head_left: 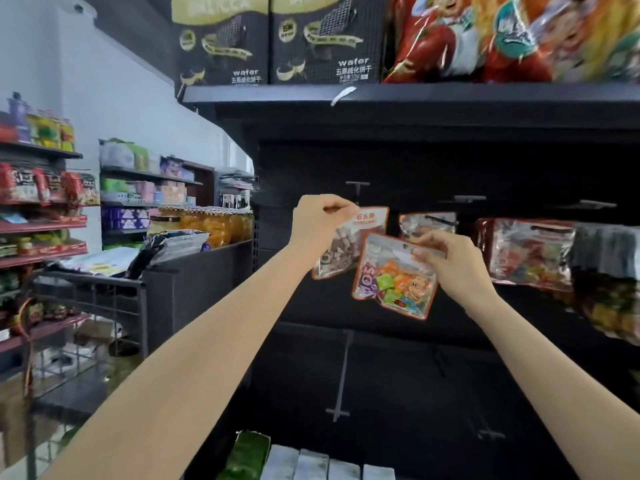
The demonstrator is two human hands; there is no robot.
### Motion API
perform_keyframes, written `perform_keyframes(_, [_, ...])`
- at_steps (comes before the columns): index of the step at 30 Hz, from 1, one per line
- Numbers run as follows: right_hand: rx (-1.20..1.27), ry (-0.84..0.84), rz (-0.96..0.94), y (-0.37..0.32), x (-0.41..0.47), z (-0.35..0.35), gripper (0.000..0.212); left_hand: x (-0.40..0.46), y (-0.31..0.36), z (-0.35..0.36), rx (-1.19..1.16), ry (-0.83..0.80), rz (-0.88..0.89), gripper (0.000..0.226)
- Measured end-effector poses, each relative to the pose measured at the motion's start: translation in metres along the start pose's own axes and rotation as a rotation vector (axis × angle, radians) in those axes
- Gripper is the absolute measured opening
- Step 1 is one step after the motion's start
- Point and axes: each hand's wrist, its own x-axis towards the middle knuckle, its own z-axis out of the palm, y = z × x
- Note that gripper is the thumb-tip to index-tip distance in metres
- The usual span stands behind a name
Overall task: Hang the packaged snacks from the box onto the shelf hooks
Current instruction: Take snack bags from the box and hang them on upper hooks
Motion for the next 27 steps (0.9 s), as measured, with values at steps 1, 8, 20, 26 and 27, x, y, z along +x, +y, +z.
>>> perform_keyframes(1, [-0.011,0.000,0.000,0.002,0.003,0.000,0.005,0.005,0.002,0.003,-0.008,0.012,-0.009,0.007])
perform_keyframes(8, [-0.010,-0.026,-0.029,0.011,0.013,0.004,0.005,0.028,0.005,0.014,-0.147,-0.024,-0.233,0.002])
perform_keyframes(20, [0.043,-0.047,-0.075,0.010,0.022,0.013,0.007,0.040,-0.008,0.008,-0.501,-0.340,-0.661,0.018])
perform_keyframes(26, [-0.013,-0.044,-0.082,0.012,0.033,0.025,0.013,0.049,-0.027,0.028,-0.356,-0.040,-0.518,0.011])
perform_keyframes(27, [-0.035,-0.041,-0.084,0.013,0.036,0.027,0.014,0.052,-0.031,0.032,-0.324,-0.017,-0.499,0.012])
